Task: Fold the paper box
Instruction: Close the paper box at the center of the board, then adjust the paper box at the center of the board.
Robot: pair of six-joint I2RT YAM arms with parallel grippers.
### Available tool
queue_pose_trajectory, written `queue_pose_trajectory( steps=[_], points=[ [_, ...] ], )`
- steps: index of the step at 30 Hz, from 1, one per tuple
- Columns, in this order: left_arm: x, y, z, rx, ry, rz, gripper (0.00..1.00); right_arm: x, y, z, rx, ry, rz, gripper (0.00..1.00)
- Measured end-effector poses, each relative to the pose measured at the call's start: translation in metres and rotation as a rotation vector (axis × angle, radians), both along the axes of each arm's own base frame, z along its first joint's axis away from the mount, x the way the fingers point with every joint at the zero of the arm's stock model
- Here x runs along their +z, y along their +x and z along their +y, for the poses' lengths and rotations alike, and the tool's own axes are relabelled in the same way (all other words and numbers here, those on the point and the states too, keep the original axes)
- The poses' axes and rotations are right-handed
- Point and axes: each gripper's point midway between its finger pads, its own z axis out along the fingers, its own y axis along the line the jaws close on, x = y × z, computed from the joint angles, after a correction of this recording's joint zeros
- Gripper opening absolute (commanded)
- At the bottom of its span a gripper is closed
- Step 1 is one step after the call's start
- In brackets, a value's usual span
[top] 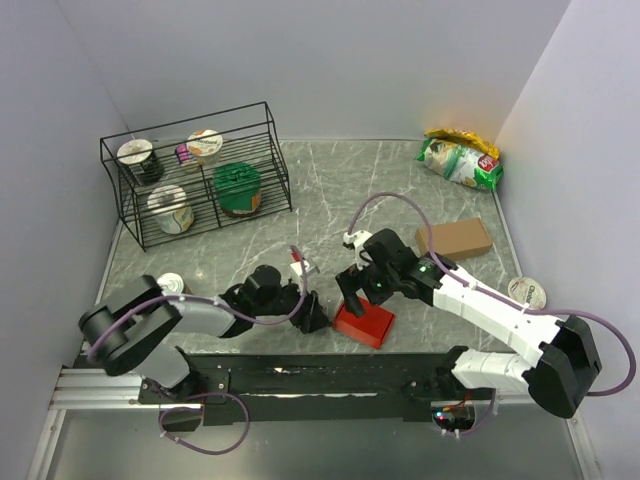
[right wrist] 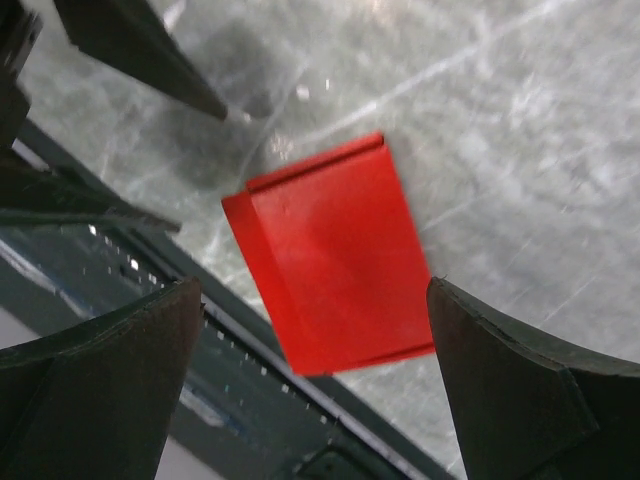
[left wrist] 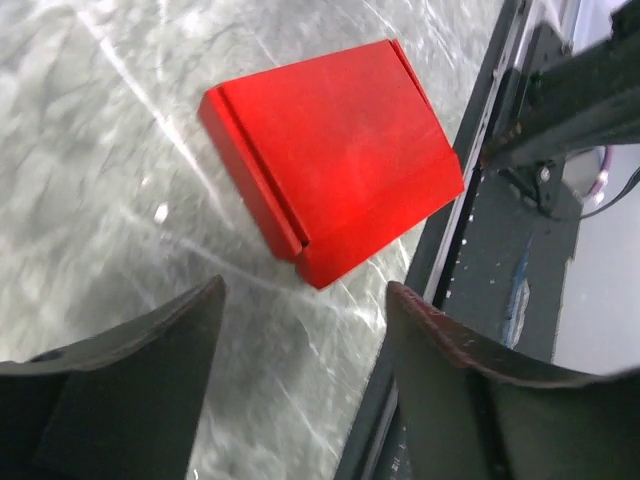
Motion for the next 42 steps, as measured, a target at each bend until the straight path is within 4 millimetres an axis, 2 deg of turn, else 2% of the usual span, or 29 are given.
queue_pose_trajectory(
  steps=[3,6,10,12,15,18,22,30,37,42],
  points=[
    [-0.007,0.000,-0.009,-0.059,0.015,-0.003,0.60,-0.005,-0.005,-0.007,-0.011,-0.003,0.047,1.00],
    [-0.014,-0.001,-0.013,-0.097,0.030,0.001,0.61,-0.008,0.001,-0.015,-0.047,-0.003,0.075,1.00],
    [-0.021,0.001,-0.015,-0.106,0.055,0.000,0.83,-0.022,0.007,-0.026,-0.111,-0.012,0.158,1.00],
    [-0.021,0.006,-0.014,-0.084,0.063,-0.006,0.87,-0.029,0.015,-0.036,-0.191,0.002,0.206,1.00],
    [-0.015,0.018,-0.007,-0.015,0.062,-0.009,0.93,-0.038,0.018,-0.051,-0.329,0.033,0.258,1.00],
    [-0.007,0.038,0.002,0.074,0.056,-0.016,1.00,-0.049,0.003,-0.060,-0.430,0.041,0.321,1.00],
    [0.004,0.064,0.017,0.197,0.050,-0.018,0.96,-0.052,-0.015,-0.064,-0.529,0.074,0.364,1.00],
    [0.035,0.110,0.060,0.426,0.028,0.002,0.96,-0.076,-0.043,-0.055,-0.621,0.144,0.485,0.99],
    [0.074,0.134,0.106,0.592,-0.058,0.060,0.96,-0.074,-0.036,-0.021,-0.576,0.218,0.488,0.99],
    [0.106,0.149,0.136,0.665,-0.099,0.068,0.96,-0.079,-0.037,0.004,-0.510,0.190,0.511,0.98]
  ],
)
